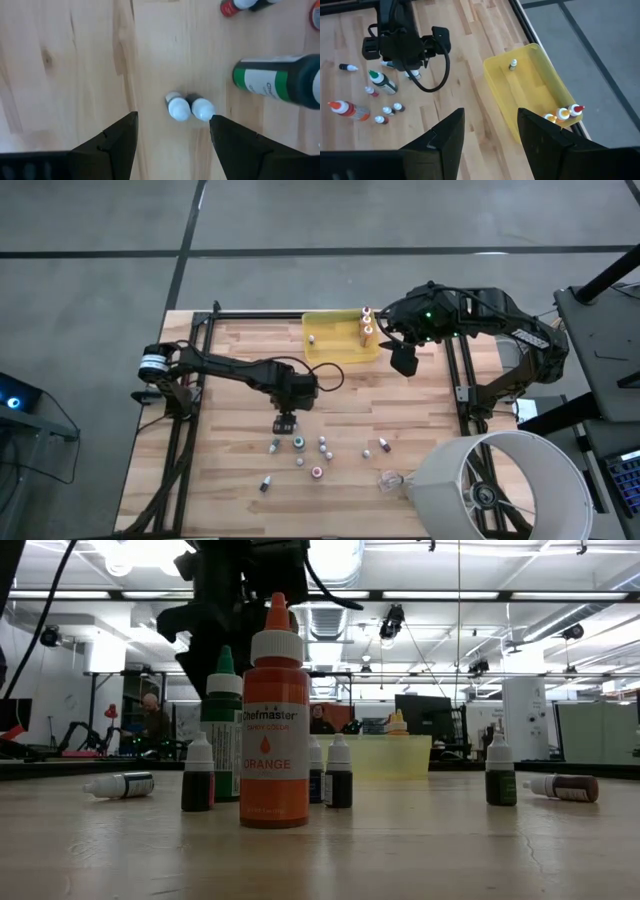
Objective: Pick & Place food coloring
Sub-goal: Put the top small violet food coloring bottle into the yellow bin
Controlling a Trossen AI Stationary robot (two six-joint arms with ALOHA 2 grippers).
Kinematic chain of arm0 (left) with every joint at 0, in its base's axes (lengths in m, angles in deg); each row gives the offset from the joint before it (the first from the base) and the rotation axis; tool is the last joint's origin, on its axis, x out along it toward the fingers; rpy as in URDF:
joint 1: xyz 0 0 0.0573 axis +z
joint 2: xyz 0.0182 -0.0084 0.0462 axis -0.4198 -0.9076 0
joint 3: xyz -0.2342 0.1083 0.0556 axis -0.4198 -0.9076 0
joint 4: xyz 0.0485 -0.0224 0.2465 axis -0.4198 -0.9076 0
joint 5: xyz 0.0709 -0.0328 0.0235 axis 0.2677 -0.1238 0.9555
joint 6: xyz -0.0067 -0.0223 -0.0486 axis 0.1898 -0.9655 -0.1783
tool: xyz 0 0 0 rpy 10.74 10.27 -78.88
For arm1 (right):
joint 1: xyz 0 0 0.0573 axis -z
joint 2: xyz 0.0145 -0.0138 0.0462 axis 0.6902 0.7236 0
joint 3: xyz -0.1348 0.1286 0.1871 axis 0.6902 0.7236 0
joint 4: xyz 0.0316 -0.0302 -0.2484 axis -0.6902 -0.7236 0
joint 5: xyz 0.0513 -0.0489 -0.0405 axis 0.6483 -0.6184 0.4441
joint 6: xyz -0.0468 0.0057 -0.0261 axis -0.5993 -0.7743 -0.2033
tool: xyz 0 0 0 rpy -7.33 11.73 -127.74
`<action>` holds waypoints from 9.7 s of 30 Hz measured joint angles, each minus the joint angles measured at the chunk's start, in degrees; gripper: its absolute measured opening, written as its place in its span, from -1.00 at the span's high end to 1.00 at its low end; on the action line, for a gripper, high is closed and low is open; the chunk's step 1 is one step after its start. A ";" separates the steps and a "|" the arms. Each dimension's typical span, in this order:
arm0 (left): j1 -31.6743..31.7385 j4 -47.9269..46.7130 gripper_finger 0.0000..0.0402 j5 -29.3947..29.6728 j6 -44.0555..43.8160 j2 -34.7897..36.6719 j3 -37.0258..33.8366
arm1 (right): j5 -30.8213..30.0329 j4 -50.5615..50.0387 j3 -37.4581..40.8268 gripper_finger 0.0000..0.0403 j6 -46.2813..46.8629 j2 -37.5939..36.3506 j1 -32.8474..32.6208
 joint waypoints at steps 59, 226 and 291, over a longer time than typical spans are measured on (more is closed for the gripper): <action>0.20 6.69 -0.08 0.07 3.71 -0.33 -3.77 | -0.13 0.08 0.02 0.14 0.17 0.00 0.00; 27.82 -3.47 0.78 3.04 10.17 -16.09 28.27 | -1.64 0.46 0.02 0.14 2.36 -0.02 0.00; 30.10 -2.68 0.78 2.78 19.01 -21.88 25.39 | -6.14 0.43 0.02 0.14 3.00 -0.02 0.00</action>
